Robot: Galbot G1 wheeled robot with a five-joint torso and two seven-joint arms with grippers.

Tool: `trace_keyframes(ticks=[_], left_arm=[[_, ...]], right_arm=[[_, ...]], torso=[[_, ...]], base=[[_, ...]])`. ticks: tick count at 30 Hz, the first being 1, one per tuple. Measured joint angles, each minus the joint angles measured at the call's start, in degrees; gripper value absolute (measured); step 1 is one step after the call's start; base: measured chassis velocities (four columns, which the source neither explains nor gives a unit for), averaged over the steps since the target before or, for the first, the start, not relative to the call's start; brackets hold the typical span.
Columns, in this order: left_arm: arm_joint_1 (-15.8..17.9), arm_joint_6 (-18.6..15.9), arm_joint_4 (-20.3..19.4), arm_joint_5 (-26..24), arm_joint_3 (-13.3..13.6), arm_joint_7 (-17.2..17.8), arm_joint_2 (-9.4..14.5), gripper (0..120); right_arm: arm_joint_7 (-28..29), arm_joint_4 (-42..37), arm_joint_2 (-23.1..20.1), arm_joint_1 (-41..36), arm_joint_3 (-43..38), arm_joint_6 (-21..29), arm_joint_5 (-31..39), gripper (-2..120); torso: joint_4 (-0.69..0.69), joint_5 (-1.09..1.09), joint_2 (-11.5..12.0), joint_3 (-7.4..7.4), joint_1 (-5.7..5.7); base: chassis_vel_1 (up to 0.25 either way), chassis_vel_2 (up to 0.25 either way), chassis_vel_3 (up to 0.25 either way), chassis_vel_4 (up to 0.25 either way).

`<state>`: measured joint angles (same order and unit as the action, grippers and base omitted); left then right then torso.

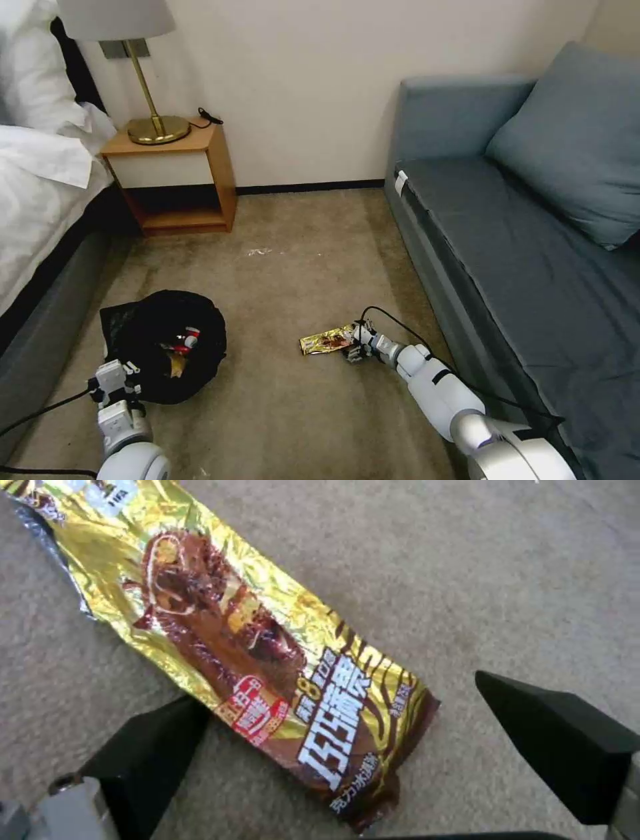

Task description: Pick up the trash bin, then pick up the garbage on the floor and place it into the trash bin.

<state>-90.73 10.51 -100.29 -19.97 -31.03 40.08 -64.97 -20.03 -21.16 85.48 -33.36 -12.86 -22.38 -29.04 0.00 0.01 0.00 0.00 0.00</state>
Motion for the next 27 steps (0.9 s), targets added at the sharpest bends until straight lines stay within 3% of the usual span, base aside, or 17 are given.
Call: trace_keyframes(ticks=[5,9,11,19,27], left_arm=[[0.1,0.2,0.1,-0.1,0.0,0.0,0.1,3],[0.1,0.2,0.2,-0.2,0.0,0.0,0.1,3],[0.2,0.2,0.2,-0.2,0.0,0.0,0.1,3],[0.0,0.4,0.1,-0.2,0.1,0.0,0.2,3],[0.2,0.6,0.0,-0.4,0.1,0.0,0.4,3]], right_arm=[[0.1,0.2,0.1,-0.1,-0.3,0.0,0.0,99],[-0.3,0.4,0.1,-0.2,-0.7,0.0,-0.1,85],[-0.3,0.4,0.1,-0.2,-0.7,-0.1,-0.1,83],[-0.5,1.6,0.2,-0.2,-1.6,0.0,-0.4,48],[-0.6,2.2,0.2,-0.3,-2.4,0.4,-0.3,30]], torso=[[0.0,0.0,0.0,0.0,0.0],[0.0,0.0,0.0,-0.01,0.0],[0.0,0.0,0.0,0.0,0.0],[0.01,0.0,0.0,-0.01,0.0],[0.02,0.0,0.0,-0.01,0.0]], base=[[0.0,0.0,0.0,0.0],[0.0,0.0,0.0,0.0],[0.0,0.0,0.0,0.0],[0.0,0.0,0.0,0.0],[0.0,0.0,0.0,0.0]])
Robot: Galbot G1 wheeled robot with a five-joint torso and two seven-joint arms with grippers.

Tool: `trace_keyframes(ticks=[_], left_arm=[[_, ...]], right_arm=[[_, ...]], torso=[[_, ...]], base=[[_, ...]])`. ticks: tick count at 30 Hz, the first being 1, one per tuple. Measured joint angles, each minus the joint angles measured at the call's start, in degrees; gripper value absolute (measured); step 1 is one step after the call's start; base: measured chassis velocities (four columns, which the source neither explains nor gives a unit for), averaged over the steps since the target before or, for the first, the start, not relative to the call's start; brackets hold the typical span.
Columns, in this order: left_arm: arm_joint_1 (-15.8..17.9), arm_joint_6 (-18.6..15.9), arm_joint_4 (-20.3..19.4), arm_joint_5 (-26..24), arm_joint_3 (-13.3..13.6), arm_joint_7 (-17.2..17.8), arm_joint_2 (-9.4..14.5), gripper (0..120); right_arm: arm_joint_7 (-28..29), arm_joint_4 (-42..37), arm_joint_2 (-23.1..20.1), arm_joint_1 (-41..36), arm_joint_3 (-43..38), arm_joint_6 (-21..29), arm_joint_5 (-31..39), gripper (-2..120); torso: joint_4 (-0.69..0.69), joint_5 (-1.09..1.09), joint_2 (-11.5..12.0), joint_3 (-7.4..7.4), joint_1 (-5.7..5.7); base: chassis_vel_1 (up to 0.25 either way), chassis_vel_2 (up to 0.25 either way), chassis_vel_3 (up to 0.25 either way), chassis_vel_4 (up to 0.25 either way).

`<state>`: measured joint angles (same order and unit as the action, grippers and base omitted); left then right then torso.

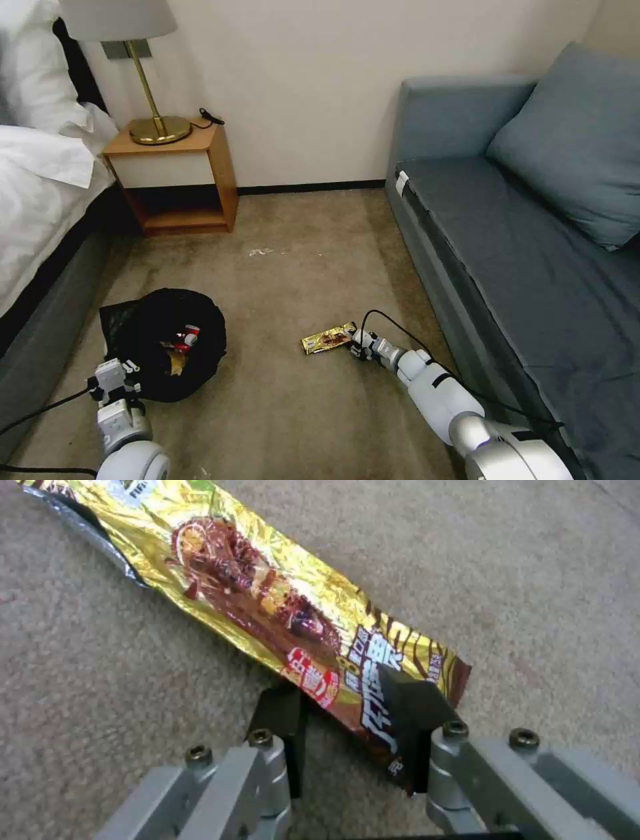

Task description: Pick up the trash bin, then pick up the garbage on the floor and place it into the trash bin.

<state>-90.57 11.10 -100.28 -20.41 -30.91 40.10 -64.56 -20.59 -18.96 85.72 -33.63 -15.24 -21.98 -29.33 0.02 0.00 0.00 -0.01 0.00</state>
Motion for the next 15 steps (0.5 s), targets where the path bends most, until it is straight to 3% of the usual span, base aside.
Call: trace_keyframes(ticks=[3,11,15], left_arm=[[0.1,0.0,0.0,-0.1,0.0,0.0,0.0,3],[0.1,0.0,-0.3,-0.2,0.1,0.0,0.3,3],[0.0,0.0,-0.5,-0.2,0.1,0.0,0.5,3]], right_arm=[[0.0,0.0,0.0,-0.1,-0.2,0.1,0.1,29],[-1.1,-0.8,-0.5,-0.6,-0.2,0.5,1.2,2],[-2.2,-2.4,-0.9,-1.1,0.4,0.8,3.5,0]], torso=[[0.01,0.0,0.0,0.0,0.0],[-0.04,-0.03,0.0,0.01,0.0],[-0.04,-0.01,0.0,0.01,0.0]], base=[[0.0,0.0,0.0,0.0],[0.0,0.0,0.0,0.0],[0.0,0.0,0.0,0.0]])
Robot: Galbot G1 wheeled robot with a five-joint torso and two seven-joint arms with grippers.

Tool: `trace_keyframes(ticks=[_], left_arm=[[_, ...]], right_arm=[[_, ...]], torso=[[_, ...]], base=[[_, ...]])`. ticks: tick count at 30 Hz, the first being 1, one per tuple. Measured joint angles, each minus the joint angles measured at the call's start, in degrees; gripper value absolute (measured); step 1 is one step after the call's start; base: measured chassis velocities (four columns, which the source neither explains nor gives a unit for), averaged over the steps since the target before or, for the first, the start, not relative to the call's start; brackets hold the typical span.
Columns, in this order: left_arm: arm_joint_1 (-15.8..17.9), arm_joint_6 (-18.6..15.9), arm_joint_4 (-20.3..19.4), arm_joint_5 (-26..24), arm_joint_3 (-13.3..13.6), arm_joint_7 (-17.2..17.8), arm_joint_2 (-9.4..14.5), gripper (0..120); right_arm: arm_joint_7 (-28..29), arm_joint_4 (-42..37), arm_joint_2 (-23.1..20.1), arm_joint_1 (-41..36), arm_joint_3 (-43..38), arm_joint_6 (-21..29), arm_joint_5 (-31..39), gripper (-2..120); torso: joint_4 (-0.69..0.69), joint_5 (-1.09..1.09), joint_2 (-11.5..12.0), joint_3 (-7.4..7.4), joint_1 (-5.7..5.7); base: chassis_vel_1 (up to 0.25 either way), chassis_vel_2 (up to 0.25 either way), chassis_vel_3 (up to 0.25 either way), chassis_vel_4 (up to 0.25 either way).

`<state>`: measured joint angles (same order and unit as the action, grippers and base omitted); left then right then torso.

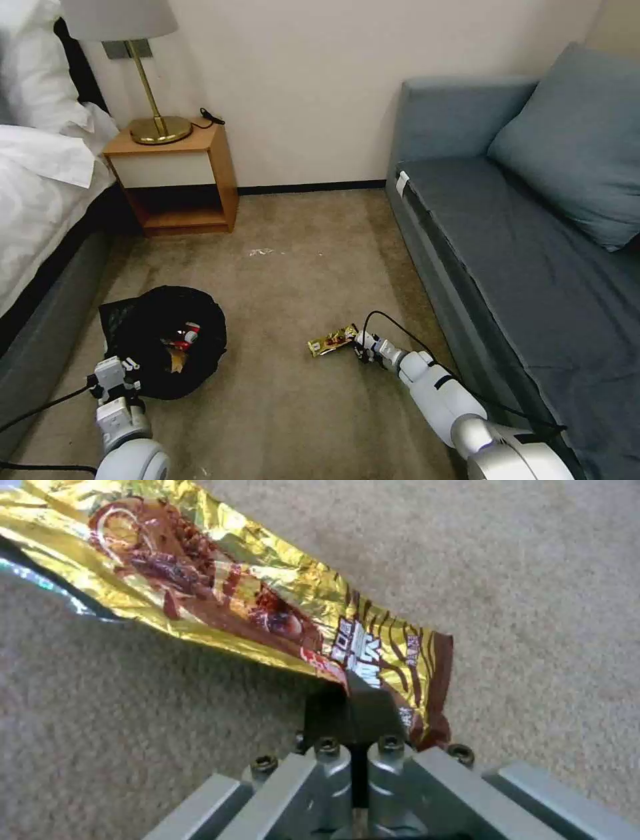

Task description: Pick up the trash bin, then pick up the garbage on the floor and place it into the trash bin.

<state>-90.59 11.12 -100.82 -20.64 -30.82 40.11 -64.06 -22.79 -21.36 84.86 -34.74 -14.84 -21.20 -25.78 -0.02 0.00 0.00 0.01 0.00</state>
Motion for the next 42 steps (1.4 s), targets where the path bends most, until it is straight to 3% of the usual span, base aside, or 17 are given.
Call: trace_keyframes(ticks=[5,12,14,16,18,21,28,35,42], left_arm=[[0.0,-0.2,-0.5,0.1,0.2,0.0,0.2,3],[0.1,-0.5,-0.8,0.3,0.6,-0.2,0.4,3],[0.2,-0.5,-0.8,0.3,0.6,-0.2,0.4,3],[0.5,-0.7,-0.8,0.3,0.7,-0.4,0.4,3],[0.6,-0.8,-0.8,0.4,0.7,-0.5,0.4,3],[1.1,-1.1,-0.8,0.4,0.9,-1.1,0.4,3],[2.3,-1.7,-0.9,0.4,1.5,-1.4,0.1,3],[1.7,-2.2,-2.7,-0.1,1.5,-1.9,0.1,3],[-0.1,-2.4,-6.0,-0.8,1.2,-2.4,0.5,3]], right_arm=[[-0.9,-3.6,-0.4,-0.7,1.8,0.0,4.3,0],[-3.7,-13.8,-0.6,-2.2,9.3,1.0,20.8,0],[-4.0,-14.6,-0.5,-2.2,10.0,1.1,22.1,0],[-5.8,-19.2,-0.1,-2.4,13.7,1.0,30.3,0],[-6.0,-19.8,0.0,-2.4,14.3,0.7,31.6,0],[-6.9,-24.1,0.2,-2.5,19.7,-0.6,42.0,0],[-7.6,-35.3,0.9,-4.1,31.7,2.4,59.0,0],[-9.0,-37.0,3.1,-4.6,35.0,2.8,60.8,0],[-7.3,-35.3,3.9,-6.0,35.2,2.3,53.1,0]], torso=[[-0.01,-0.02,0.0,-0.01,0.0],[0.02,0.0,0.0,0.0,0.0],[0.02,0.0,0.0,0.0,0.0],[0.02,-0.01,0.0,-0.01,0.0],[0.02,-0.01,0.0,-0.01,0.0],[0.02,-0.01,0.0,-0.01,0.0],[0.02,0.0,0.0,-0.01,0.0],[0.03,-0.01,0.0,-0.01,0.0],[0.02,0.0,0.0,-0.01,0.0]], base=[[0.0,0.0,0.0,0.0],[0.0,0.0,0.0,0.0],[0.0,0.0,0.0,0.0],[0.0,0.0,0.0,0.0],[0.0,0.0,0.0,0.0],[0.0,0.0,0.0,0.0],[0.0,0.0,0.0,0.0],[0.0,0.0,0.0,0.0],[0.0,0.0,0.0,0.0]])
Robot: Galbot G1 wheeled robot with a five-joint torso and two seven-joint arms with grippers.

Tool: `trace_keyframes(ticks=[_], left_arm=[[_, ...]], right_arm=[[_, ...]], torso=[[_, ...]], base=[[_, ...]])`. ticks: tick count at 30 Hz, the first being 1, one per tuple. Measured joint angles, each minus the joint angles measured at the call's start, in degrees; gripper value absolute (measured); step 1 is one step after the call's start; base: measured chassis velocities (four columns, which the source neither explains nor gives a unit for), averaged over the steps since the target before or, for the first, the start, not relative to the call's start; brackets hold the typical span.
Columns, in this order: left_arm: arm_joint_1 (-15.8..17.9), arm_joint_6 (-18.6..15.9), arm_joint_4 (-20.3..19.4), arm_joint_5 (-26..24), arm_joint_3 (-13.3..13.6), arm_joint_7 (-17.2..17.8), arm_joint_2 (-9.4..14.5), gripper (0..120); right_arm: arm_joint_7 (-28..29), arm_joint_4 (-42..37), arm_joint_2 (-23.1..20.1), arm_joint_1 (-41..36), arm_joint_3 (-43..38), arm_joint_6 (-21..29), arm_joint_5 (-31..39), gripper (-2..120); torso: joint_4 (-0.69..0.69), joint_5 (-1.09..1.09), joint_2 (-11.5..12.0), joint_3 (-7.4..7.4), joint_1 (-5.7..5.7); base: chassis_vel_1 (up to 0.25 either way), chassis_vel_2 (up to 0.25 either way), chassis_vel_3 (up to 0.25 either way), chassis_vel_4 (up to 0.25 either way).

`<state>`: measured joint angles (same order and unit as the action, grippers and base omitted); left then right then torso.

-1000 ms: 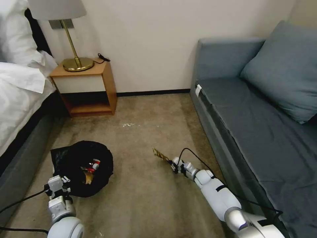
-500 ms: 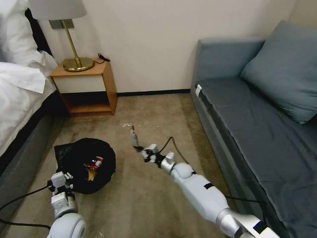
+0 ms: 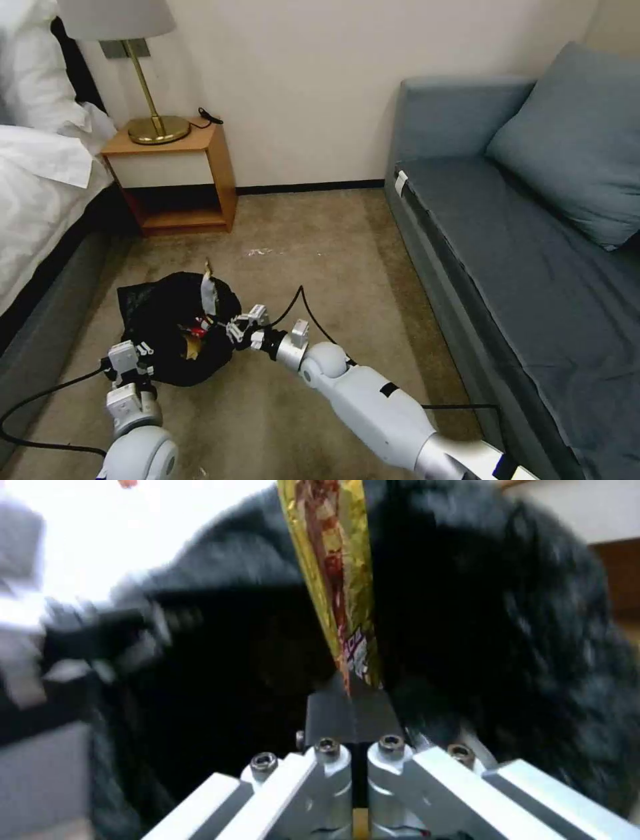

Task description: Pick up the trash bin, then pick up the garbage on the floor and place it into the trash bin.

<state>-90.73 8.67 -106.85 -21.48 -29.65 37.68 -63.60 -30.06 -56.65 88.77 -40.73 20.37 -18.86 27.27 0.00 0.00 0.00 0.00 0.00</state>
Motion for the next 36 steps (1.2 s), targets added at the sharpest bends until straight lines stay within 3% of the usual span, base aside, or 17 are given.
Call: trace_keyframes(ticks=[10,13,17,20,28,31,36], left_arm=[[-1.4,0.3,-1.1,-0.8,0.2,-1.1,-0.1,3],[-1.3,0.3,-1.5,-1.0,0.4,-1.4,-0.5,3],[-1.2,0.2,-1.5,-1.0,0.4,-1.5,-0.6,3],[-0.7,0.1,-1.2,-1.2,0.4,-1.5,-0.8,3],[0.7,-0.1,0.7,-2.5,0.4,-1.3,-1.2,3],[1.8,-0.7,1.5,-4.9,0.5,-1.3,-1.7,3],[3.3,-1.4,2.7,-8.9,0.4,-1.0,-2.0,3]], right_arm=[[5.6,1.4,-0.6,-1.0,-0.4,-1.1,-8.6,4],[7.0,1.5,-0.8,-1.3,-0.3,-1.4,-9.8,19],[7.1,1.4,-1.1,-1.4,-0.3,-1.6,-10.1,27],[7.2,0.4,-2.4,-1.5,-0.3,-1.7,-9.9,44],[5.5,-1.2,-4.2,-2.1,-1.2,-4.6,-11.1,69],[4.5,-1.9,-4.2,-2.5,-2.1,-6.3,-11.7,85],[3.3,-6.3,-5.2,-3.9,-3.4,-6.8,-10.9,99]], torso=[[0.0,0.0,0.0,0.0,0.0],[0.0,0.0,0.0,0.0,0.0],[0.0,0.0,0.0,0.0,0.0],[0.0,0.01,0.0,0.0,0.0],[0.0,0.01,0.0,0.0,0.0],[0.0,0.01,0.0,0.0,0.0],[0.0,0.01,0.0,0.0,0.0]], base=[[0.0,0.0,0.0,0.0],[0.0,0.0,0.0,0.0],[0.0,0.0,0.0,0.0],[0.0,0.0,0.0,0.0],[0.0,0.0,0.0,0.0],[0.0,0.0,0.0,0.0],[0.0,0.0,0.0,0.0]])
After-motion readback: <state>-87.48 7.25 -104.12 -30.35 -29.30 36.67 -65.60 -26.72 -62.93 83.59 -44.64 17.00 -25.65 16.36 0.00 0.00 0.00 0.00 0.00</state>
